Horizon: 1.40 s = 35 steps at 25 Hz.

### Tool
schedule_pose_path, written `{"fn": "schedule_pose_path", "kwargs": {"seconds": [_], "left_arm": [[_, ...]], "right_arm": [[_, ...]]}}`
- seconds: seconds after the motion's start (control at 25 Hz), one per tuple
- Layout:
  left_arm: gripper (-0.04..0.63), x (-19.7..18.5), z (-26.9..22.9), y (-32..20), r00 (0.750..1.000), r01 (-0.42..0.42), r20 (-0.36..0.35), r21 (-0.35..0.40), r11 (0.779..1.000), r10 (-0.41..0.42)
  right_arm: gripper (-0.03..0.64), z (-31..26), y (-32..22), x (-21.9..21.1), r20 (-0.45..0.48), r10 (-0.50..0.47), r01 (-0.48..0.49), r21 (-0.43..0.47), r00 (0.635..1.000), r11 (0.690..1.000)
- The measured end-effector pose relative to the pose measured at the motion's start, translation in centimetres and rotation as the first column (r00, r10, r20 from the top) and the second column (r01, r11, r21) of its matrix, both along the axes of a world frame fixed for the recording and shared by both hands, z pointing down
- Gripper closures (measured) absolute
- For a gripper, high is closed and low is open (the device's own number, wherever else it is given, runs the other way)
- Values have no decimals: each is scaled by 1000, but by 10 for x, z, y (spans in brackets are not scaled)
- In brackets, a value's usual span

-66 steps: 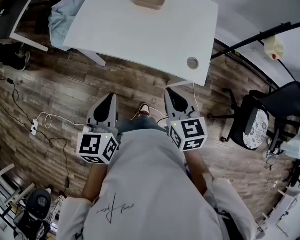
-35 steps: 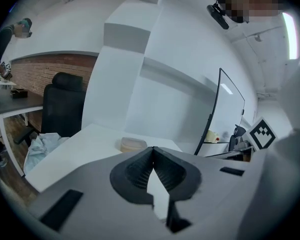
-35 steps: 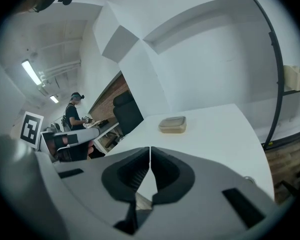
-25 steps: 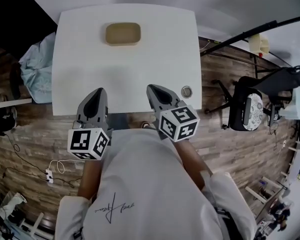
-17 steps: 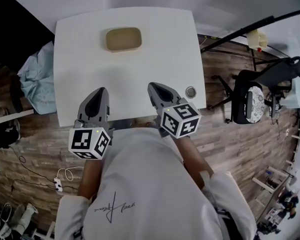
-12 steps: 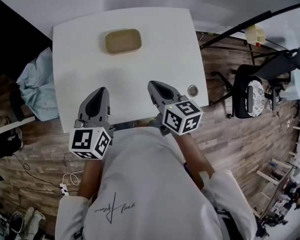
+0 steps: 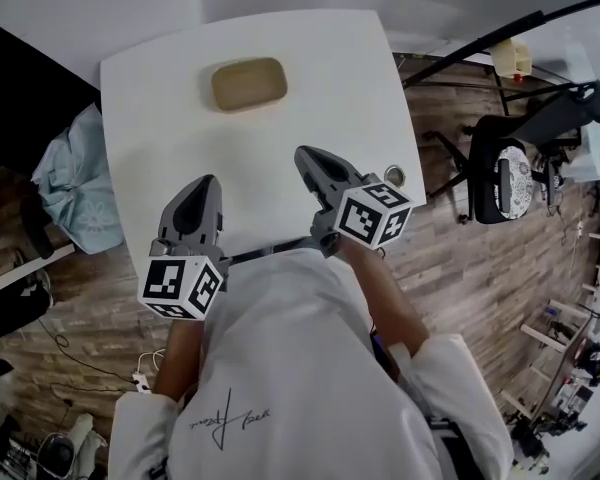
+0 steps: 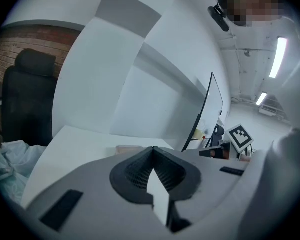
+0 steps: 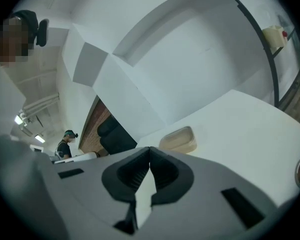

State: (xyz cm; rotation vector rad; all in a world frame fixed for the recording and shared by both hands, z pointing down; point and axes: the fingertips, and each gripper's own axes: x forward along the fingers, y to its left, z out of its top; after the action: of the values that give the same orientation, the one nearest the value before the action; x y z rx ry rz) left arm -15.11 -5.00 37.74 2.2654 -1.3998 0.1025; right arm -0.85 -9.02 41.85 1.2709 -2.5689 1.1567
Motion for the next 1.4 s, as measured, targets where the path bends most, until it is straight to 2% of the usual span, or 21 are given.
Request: {"fn": "schedule_pose_path", "kwargs": {"seconds": [0.44,0.96,1.28,1.4], "left_arm": [[588,3,9,-17,999,15,34,-47,999,-13],[588,25,14,-26,999,17,46,-87,996,-13],[588,33,17,-25,999,19,51,-108,994,-14],[588,35,20,-22,999,17,53,-118,993,-11]], "right_arm": [[607,27,-33,8,-30,-3,3,-23,1000,1000],[606,48,-57,21,25,-7,9,-76,1000,997],[606,64,-66,24,25,-9,12,-109,1000,994],[575,71,-70,24,31,-10,13,-126,999,992]]}}
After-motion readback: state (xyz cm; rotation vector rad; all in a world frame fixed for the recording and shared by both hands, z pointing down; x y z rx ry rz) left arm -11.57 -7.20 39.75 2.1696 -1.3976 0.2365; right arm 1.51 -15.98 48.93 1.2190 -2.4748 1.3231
